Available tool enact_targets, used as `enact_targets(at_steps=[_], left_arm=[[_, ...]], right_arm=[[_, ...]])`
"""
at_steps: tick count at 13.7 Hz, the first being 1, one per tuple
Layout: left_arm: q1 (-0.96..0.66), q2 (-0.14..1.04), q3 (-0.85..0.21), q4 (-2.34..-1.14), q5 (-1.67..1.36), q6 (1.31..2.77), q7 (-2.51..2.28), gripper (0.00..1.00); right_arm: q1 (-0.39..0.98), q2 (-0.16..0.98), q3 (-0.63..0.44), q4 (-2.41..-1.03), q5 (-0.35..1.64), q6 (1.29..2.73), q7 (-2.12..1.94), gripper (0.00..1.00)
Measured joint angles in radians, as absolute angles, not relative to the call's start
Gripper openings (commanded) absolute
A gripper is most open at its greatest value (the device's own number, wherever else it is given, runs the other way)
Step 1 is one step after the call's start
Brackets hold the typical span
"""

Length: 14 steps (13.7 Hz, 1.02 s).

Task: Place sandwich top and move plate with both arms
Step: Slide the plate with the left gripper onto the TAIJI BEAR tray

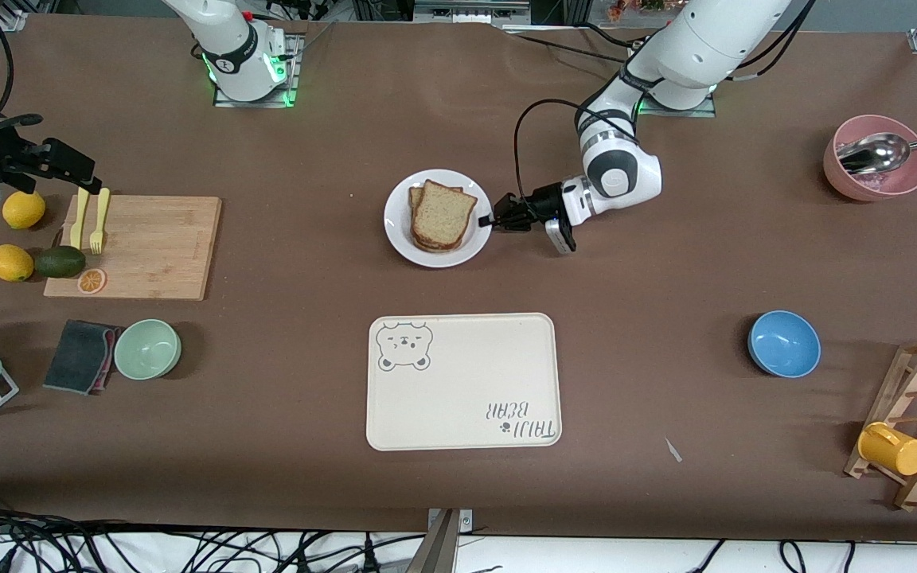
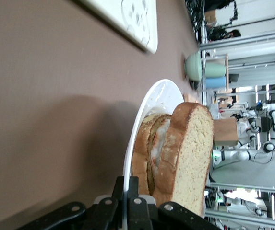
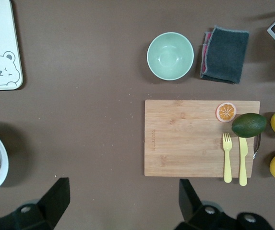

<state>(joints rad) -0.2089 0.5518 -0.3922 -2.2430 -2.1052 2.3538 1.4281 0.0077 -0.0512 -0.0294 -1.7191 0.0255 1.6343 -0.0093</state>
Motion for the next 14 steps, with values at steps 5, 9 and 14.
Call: enact_targets(at_steps=[5, 9, 14], left_arm=[[-0.186, 0.563, -0.389, -2.137, -2.105, 2.440, 1.380, 0.00], [-0.173, 0.627, -0.374, -2.035, -2.105, 2.483, 1.368, 0.00], [-0.166, 0.703, -0.345, -1.894, -2.060, 2.529, 1.254, 0.00]], right_arm=[[0.008, -0.051, -0.029, -1.719, 0.025, 1.634, -0.009, 1.00], [0.008, -0.051, -0.029, -1.718, 0.025, 1.634, -0.009, 1.00], [0.008, -0.051, -0.029, -1.718, 0.025, 1.634, -0.009, 1.00]])
